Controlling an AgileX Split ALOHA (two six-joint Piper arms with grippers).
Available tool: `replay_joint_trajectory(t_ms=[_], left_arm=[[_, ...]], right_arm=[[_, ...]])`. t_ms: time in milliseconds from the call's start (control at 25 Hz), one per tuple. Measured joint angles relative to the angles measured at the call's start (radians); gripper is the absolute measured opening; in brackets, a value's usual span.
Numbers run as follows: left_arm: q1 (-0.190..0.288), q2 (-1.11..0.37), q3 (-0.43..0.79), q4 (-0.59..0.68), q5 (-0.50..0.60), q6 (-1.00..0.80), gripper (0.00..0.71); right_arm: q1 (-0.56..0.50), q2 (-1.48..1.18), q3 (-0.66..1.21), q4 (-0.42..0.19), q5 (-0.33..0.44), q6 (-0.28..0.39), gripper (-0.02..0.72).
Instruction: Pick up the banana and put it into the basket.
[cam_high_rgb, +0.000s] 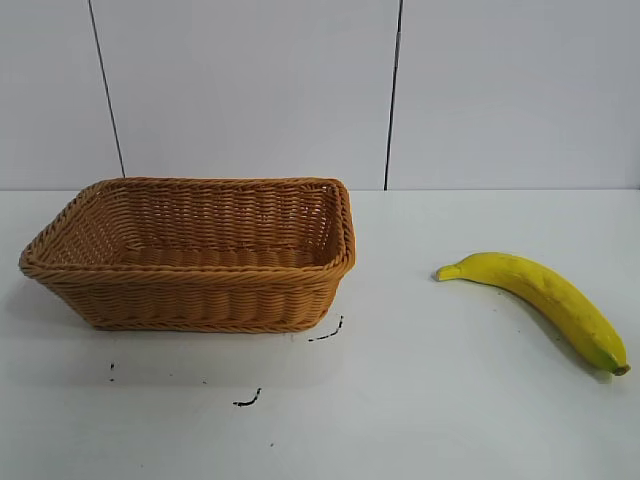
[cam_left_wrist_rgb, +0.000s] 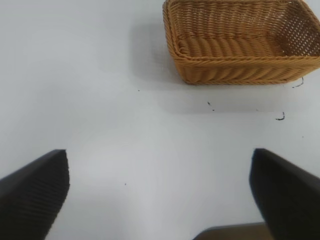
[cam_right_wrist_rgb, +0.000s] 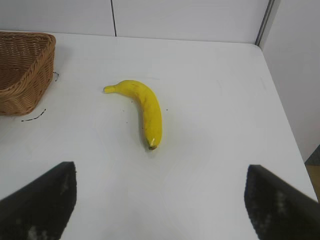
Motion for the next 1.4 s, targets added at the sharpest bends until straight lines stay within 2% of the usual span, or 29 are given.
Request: replay_joint_trajectory(t_ms=[520, 1240, 1400], left_arm=[[0.0, 0.0, 0.0, 0.0, 0.0, 0.0, 0.695], [0.0, 0.0, 0.0, 0.0, 0.0, 0.0, 0.695], [0.0, 0.0, 0.0, 0.0, 0.0, 0.0, 0.695]], right_arm=[[0.0, 0.055, -0.021, -0.011, -0.004, 0.0, 0.654], [0.0, 1.112, -0.488, -0.018, -0.033, 0.0, 0.654], [0.0, 1.309, -0.595, -0.018, -0.035, -0.026, 0.654]])
